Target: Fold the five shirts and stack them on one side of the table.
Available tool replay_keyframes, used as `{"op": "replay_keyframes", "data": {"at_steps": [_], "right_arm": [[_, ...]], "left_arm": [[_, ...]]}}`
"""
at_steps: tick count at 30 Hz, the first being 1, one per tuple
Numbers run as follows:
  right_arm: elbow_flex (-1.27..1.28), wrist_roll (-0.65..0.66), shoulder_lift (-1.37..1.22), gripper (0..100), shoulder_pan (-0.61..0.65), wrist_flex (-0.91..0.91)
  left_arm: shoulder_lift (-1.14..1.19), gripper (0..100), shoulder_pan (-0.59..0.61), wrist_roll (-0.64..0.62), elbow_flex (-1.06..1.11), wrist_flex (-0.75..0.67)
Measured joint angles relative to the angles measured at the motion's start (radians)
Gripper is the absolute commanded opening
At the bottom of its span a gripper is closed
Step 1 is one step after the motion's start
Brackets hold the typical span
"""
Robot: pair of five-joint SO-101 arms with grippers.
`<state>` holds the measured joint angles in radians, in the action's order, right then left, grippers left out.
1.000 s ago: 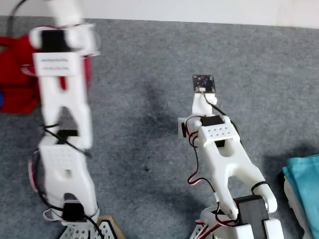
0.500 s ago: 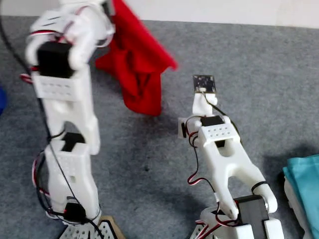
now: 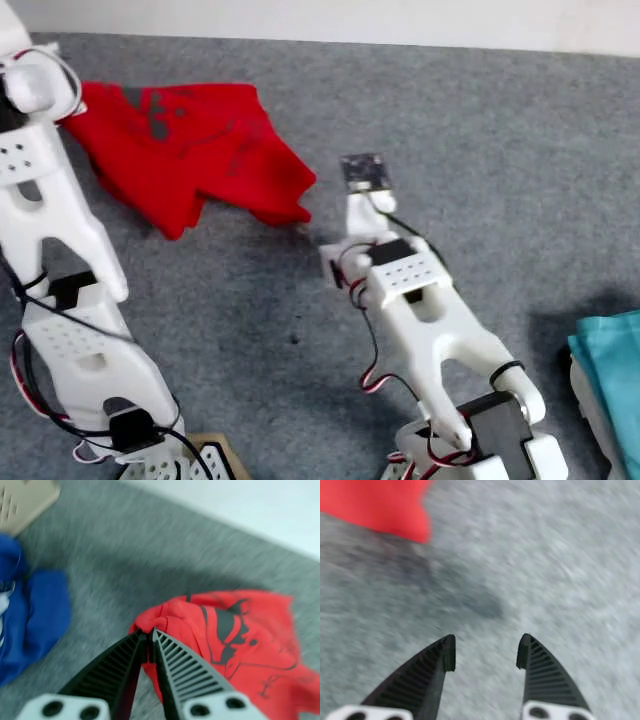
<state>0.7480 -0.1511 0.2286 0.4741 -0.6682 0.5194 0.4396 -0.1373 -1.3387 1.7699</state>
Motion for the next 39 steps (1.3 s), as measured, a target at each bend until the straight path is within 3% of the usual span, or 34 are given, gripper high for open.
{"op": "replay_keyframes", "data": {"at_steps": [9, 18, 26, 31, 39], "right_arm": [[-0.02, 0.0, -0.031, 21.0, 0.146, 0.262], [-0.365, 0.0, -0.437, 21.1, 0.161, 0.293], [-0.646, 0.0, -0.692, 20.2, 0.161, 0.206], [-0.75, 0.0, -0.738, 0.0, 0.161, 0.137], [-0.89, 0.0, -0.738, 0.7, 0.081, -0.089]], "left_arm": [[0.002, 1, 0.097, 0.005, 0.141, -0.069], [0.002, 1, 0.164, 0.005, 0.144, -0.091], [0.002, 1, 0.187, 0.003, 0.144, -0.103], [0.043, 1, 0.189, 0.003, 0.144, -0.103], [0.135, 1, 0.192, 0.005, 0.144, -0.143]]}}
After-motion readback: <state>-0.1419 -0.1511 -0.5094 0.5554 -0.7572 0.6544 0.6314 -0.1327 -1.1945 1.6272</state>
